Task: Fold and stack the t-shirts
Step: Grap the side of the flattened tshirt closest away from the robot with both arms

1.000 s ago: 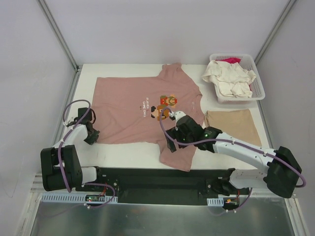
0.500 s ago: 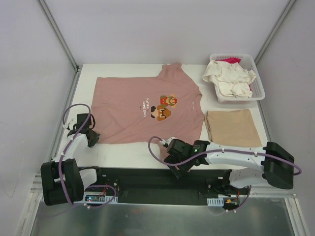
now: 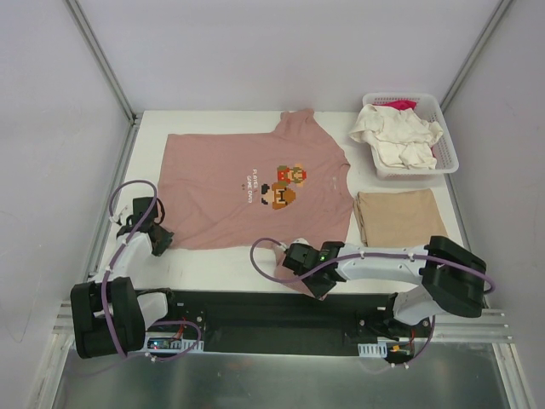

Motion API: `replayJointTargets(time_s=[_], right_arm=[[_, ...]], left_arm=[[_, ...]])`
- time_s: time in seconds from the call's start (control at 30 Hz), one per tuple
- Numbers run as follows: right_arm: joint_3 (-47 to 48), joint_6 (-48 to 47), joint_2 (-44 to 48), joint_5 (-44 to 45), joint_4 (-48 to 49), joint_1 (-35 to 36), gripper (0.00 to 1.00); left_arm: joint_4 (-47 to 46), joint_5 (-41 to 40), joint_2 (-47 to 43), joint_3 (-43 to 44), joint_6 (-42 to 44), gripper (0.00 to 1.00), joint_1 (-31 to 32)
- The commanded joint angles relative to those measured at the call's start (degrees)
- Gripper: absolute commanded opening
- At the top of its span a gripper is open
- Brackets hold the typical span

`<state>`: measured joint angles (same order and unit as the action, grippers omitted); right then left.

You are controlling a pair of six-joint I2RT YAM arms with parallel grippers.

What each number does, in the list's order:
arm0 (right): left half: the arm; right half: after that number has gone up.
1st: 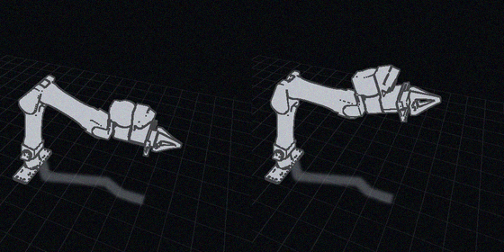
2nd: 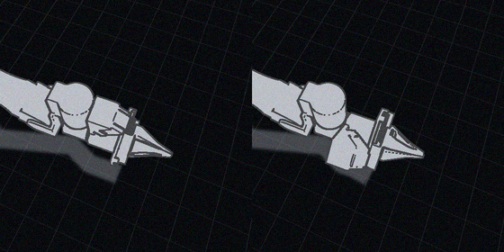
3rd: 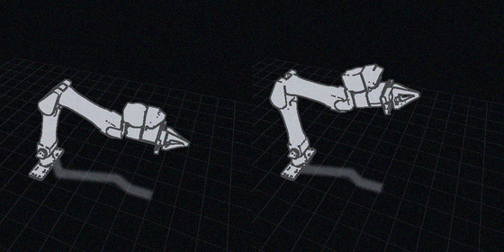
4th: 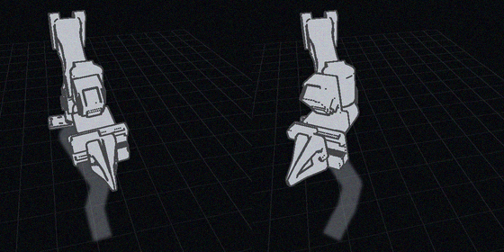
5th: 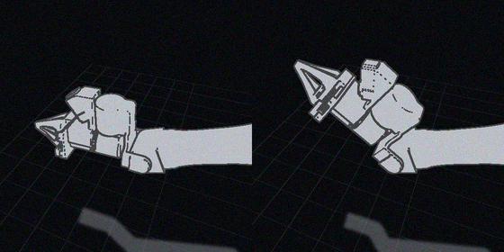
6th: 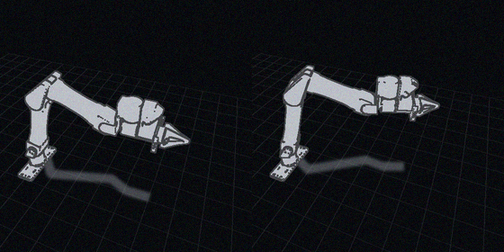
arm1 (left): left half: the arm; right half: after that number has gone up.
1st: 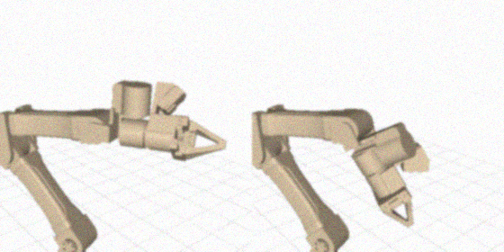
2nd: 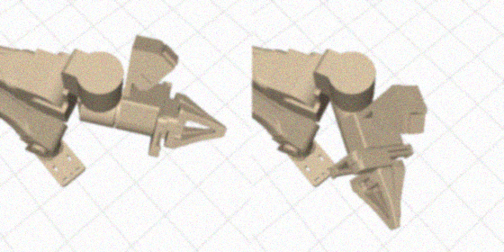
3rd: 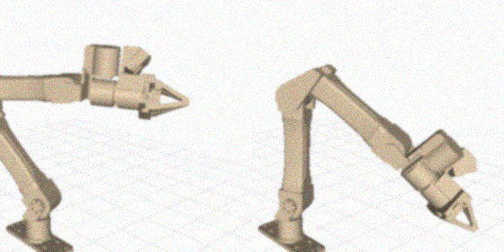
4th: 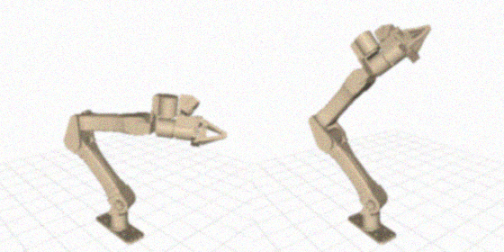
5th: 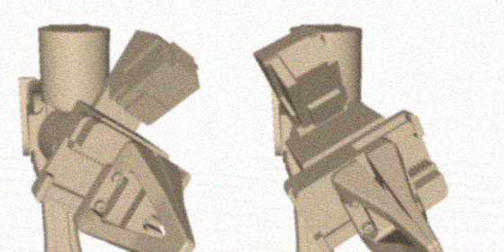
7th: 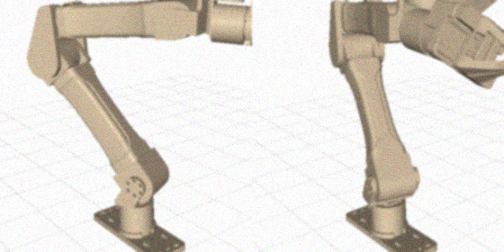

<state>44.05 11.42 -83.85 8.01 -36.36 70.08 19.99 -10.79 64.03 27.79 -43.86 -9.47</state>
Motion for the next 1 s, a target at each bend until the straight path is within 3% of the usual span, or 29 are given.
replayJointTargets(time_s=[0.0,0.13,0.47,0.7,0.97], right_arm=[[0.1,5.4,1.3,3.2,-2.3,-0.4,0.17],[-1.1,7.5,6.2,4.0,-7.0,-0.3,0.01],[-6.1,9.9,15.3,-7.4,-7.8,0.8,0.01],[-5.7,9.3,19.7,-6.8,-10.5,-0.2,0.0],[-5.5,7.7,22.8,-7.1,-10.6,-3.6,0.0]], left_arm=[[3.9,-0.8,-2.2,-0.1,-0.1,0.0,-0.4],[7.5,-2.0,-5.5,-0.4,-2.8,0.0,-0.5],[15.6,-3.5,-15.8,-2.3,-7.1,0.0,-0.5],[20.7,-7.1,-22.4,-3.0,-11.8,0.0,-0.5],[22.6,-4.9,-27.1,-1.3,-12.4,0.0,-0.5]])
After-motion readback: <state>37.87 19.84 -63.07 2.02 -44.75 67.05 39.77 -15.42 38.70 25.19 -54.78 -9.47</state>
